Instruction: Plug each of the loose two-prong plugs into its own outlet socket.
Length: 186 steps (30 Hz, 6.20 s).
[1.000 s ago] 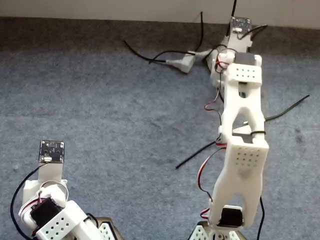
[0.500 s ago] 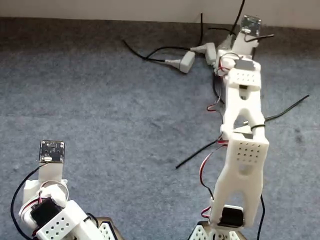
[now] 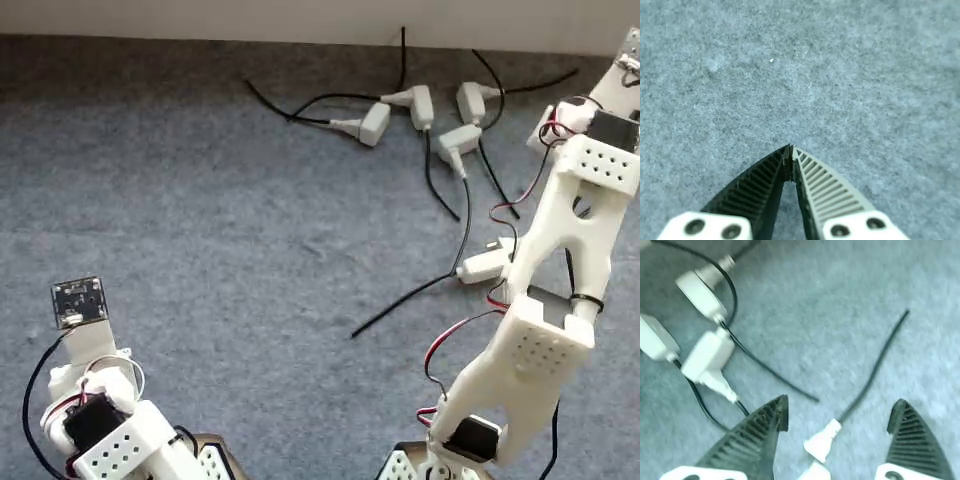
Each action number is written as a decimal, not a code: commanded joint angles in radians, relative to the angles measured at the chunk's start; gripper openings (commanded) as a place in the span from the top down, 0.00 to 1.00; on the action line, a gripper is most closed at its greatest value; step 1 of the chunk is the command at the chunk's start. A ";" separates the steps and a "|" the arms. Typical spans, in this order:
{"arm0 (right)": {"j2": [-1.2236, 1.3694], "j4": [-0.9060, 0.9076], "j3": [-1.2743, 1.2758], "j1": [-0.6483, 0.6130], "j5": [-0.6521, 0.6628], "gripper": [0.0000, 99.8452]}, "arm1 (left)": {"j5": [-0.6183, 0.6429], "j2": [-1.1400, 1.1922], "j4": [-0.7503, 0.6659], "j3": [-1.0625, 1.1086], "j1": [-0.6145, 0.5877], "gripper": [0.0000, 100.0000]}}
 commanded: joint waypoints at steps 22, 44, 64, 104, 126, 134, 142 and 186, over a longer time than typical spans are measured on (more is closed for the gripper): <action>-0.064 0.259 0.381 -0.145 -0.302 0.86 | 0.014 -0.001 0.017 -0.015 0.056 0.99; -0.065 0.001 0.682 -0.113 -0.310 0.96 | 0.012 -0.002 0.015 -0.001 0.056 0.99; -0.071 0.044 0.679 0.044 -0.164 0.84 | 0.012 -0.002 0.015 0.001 0.059 0.99; -0.067 -0.019 0.562 -0.039 -0.559 0.74 | 0.012 -0.002 0.015 0.001 0.056 0.99; -0.073 0.091 0.519 -0.312 -0.514 0.93 | 0.012 -0.002 0.015 0.001 0.056 0.99; -0.065 0.150 0.463 -0.573 -0.485 0.93 | 0.012 -0.002 0.015 0.001 0.062 0.99; -0.062 -0.093 0.467 -0.826 -0.479 0.93 | 0.012 -0.002 0.015 0.001 0.061 0.99; 0.199 -0.096 0.050 -0.946 -0.479 0.75 | 0.012 -0.002 0.015 0.001 0.059 0.99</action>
